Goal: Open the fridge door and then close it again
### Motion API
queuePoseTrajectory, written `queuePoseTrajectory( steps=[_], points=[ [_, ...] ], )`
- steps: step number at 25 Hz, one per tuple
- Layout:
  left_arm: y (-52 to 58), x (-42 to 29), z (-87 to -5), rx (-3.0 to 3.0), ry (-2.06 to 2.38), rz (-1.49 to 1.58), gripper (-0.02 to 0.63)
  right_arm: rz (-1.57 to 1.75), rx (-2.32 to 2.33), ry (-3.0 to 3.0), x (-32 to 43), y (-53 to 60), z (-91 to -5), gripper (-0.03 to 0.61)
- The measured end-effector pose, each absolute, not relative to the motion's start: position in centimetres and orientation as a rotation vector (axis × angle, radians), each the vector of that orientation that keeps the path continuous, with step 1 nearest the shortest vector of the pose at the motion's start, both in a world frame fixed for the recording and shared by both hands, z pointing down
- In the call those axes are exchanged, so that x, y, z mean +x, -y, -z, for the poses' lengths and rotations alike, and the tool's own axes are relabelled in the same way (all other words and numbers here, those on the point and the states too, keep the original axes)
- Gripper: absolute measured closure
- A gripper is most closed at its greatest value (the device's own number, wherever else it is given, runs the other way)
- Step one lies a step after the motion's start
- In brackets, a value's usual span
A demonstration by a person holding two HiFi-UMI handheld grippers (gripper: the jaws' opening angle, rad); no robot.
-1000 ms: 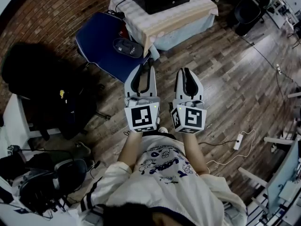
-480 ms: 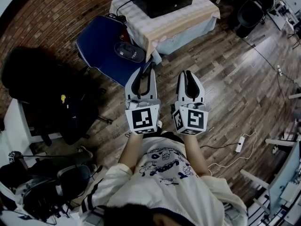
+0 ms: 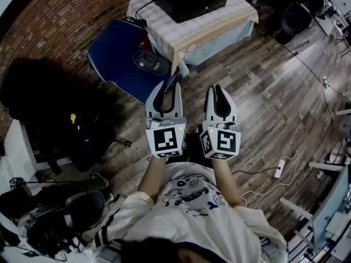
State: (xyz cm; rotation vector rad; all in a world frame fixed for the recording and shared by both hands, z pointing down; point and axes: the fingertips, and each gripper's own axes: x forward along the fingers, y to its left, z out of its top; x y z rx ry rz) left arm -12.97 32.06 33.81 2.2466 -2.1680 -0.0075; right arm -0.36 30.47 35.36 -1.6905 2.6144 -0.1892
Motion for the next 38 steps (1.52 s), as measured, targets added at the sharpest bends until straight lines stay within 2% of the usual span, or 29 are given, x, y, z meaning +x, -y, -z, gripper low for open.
queuePoseTrajectory(
  steps=[38],
  points=[
    [-2.3,-11.3,-35.1,1.965,2.369,-0.001,0.508,0.252,-1.416,-2.792,1.8,1.4,-36.3,0.508]
  ],
)
